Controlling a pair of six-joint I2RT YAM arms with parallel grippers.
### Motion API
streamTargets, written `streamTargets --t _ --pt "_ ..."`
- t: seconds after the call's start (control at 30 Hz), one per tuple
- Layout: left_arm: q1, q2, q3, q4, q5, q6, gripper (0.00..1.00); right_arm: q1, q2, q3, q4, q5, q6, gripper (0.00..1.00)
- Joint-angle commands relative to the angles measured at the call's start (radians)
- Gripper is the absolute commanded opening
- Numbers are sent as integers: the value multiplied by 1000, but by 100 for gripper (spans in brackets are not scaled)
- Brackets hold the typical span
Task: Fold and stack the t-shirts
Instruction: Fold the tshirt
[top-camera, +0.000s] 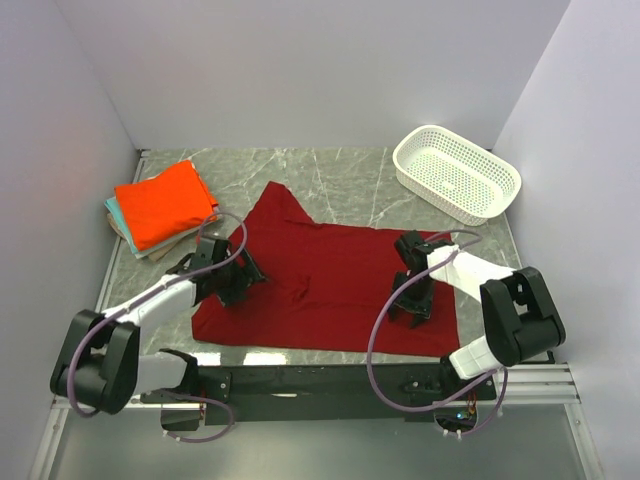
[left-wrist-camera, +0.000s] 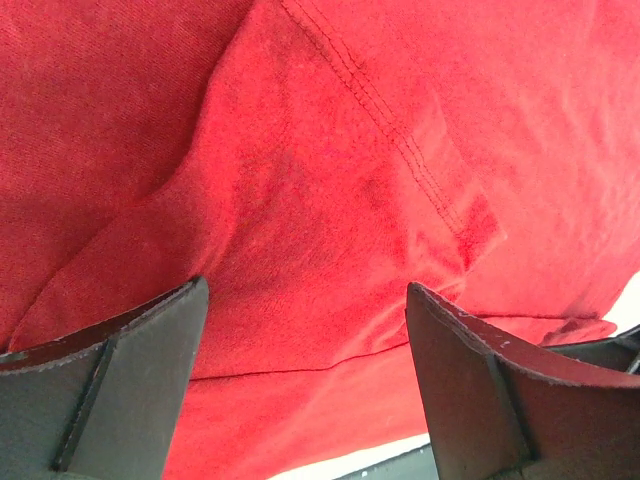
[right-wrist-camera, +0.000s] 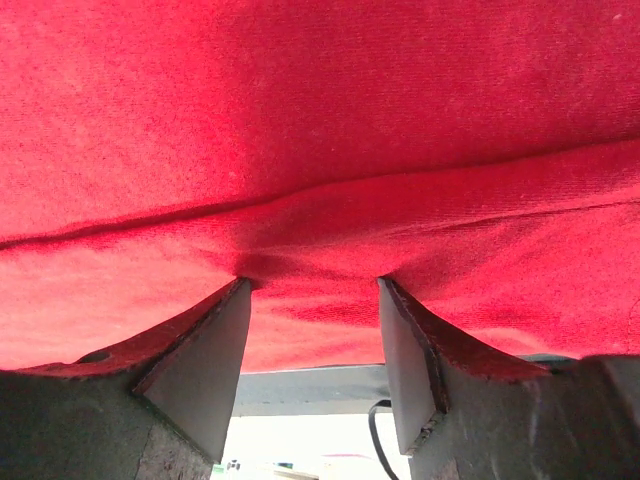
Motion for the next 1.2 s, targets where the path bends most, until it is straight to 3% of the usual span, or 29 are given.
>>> streamTargets --t 0.0,0.17,0.63,0.8,1.0,1.17 --pt "-9 -41 -77 -181 -59 -47 88 -1 -20 -56 -39 63 -2 62" --pt "-32 -136 -120 -215 -73 -94 88 -1 -60 -92 -51 57 6 62" --pt "-137 -219 -86 -343 -155 -184 89 -2 -124 -96 -95 57 15 62" --pt "-137 -256 -5 -388 -197 -172 91 -1 -155 8 -160 80 16 62" --pt "-137 -175 162 -394 -212 -112 93 -19 -147 189 -238 152 -19 62" --pt "-128 -103 274 -379 -223 -42 96 -148 -115 301 -215 187 -88 62"
